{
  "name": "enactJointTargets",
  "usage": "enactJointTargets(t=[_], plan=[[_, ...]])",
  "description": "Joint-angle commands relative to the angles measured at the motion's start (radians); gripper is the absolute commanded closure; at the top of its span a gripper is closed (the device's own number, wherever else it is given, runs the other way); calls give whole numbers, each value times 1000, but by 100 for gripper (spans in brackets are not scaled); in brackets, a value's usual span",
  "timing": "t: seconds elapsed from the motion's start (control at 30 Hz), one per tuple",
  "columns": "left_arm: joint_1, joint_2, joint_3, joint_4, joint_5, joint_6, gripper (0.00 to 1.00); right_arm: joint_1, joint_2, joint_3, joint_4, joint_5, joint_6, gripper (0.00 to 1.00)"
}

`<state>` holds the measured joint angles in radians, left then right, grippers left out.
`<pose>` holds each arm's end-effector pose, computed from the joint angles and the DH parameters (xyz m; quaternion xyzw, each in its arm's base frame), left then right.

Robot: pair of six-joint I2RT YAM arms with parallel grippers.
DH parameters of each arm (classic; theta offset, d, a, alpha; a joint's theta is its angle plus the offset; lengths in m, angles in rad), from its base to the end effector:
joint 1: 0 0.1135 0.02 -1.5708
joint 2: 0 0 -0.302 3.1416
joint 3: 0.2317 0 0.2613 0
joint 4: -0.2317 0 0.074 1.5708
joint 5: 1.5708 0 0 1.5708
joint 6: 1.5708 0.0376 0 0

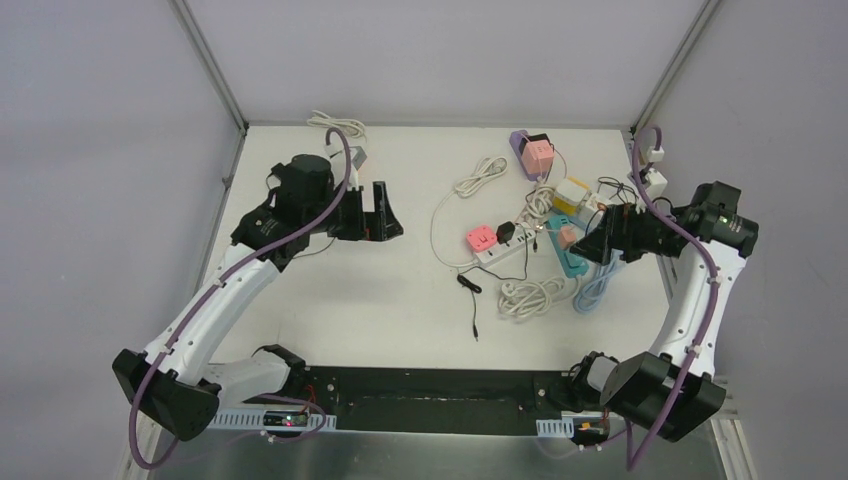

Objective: Pull the plug off the socket

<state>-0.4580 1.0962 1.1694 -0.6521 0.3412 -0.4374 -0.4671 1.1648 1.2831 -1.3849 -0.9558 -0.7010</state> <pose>0.1943 -0.1098 0.4007 0.0897 0.8659 -0.3376 0.3581 0.1699 -0.0513 0.3892 -0.1716 0.8636 0.3051 0.3629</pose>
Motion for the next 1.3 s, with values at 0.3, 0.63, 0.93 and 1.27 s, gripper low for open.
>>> enactJointTargets(t=[0.3,0.63,0.93,1.27], plan=[[-88,-48,-79,238,78,106,1,-78,-85,-20,45,-67,118,0],[-171,215,-47,443,101,184,1,-81,-34,-22,105,-107,177,0],[-168,590,29,750,168,-223,3,-81,-17,-66,169,-118,221,0],[-153,836,135,773,186,-372,12,-82,-37,-103,201,-107,241,0]])
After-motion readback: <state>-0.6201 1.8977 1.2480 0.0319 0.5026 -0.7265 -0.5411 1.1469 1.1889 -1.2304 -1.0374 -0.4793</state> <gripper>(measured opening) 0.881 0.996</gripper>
